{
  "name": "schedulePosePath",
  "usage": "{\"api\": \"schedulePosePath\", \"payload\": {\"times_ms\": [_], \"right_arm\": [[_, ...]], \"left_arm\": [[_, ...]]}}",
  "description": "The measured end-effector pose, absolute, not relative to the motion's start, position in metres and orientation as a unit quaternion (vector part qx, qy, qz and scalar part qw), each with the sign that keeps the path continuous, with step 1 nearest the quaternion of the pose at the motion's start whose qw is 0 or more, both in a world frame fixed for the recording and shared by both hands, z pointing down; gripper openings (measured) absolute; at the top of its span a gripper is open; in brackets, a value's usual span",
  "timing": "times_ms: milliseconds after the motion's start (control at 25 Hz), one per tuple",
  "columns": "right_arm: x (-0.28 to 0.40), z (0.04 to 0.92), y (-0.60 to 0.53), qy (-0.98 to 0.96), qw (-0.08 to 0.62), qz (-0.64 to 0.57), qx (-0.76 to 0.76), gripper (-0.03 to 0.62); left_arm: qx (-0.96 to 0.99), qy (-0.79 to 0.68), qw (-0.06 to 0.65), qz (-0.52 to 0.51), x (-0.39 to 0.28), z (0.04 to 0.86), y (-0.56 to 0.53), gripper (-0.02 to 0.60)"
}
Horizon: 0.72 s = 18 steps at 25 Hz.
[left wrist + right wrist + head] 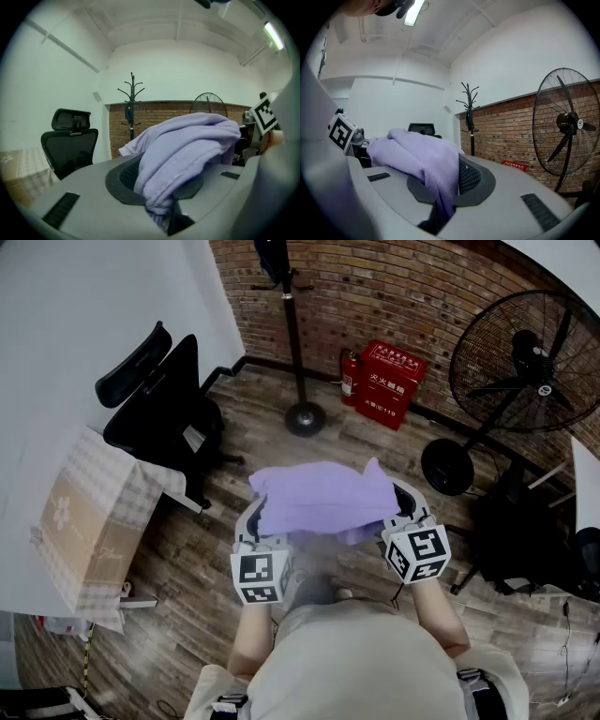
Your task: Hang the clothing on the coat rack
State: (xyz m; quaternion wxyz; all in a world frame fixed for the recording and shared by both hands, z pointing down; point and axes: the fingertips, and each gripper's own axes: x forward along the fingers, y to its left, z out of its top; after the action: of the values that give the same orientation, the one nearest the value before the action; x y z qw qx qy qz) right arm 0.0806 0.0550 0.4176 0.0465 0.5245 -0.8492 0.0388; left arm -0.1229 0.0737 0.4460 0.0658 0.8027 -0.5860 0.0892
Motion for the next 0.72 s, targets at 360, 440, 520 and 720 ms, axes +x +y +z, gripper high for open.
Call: {"api": "schedulePosePath", "payload": {"times_ms": [360,440,520,720], "right_arm": [[0.09,0.404,0.074,-0.849,0.044,0.024,0.526,0.014],[0.093,0.4,0.076,-0.85,0.046,0.016,0.524,0.014],[0.097,0.399,0.078,-0.851,0.047,0.015,0.522,0.014],[0.103,0.404,0.086,-0.862,0.043,0.037,0.504,0.014]], "left_arm": [[0.803,-0.584,0.083,0.081,-0.113,0.443,0.094,0.089],[0.802,-0.586,0.081,0.077,-0.109,0.44,0.097,0.089],[0.803,-0.586,0.081,0.073,-0.104,0.438,0.1,0.089],[0.798,-0.593,0.083,0.065,-0.097,0.434,0.111,0.089]]}}
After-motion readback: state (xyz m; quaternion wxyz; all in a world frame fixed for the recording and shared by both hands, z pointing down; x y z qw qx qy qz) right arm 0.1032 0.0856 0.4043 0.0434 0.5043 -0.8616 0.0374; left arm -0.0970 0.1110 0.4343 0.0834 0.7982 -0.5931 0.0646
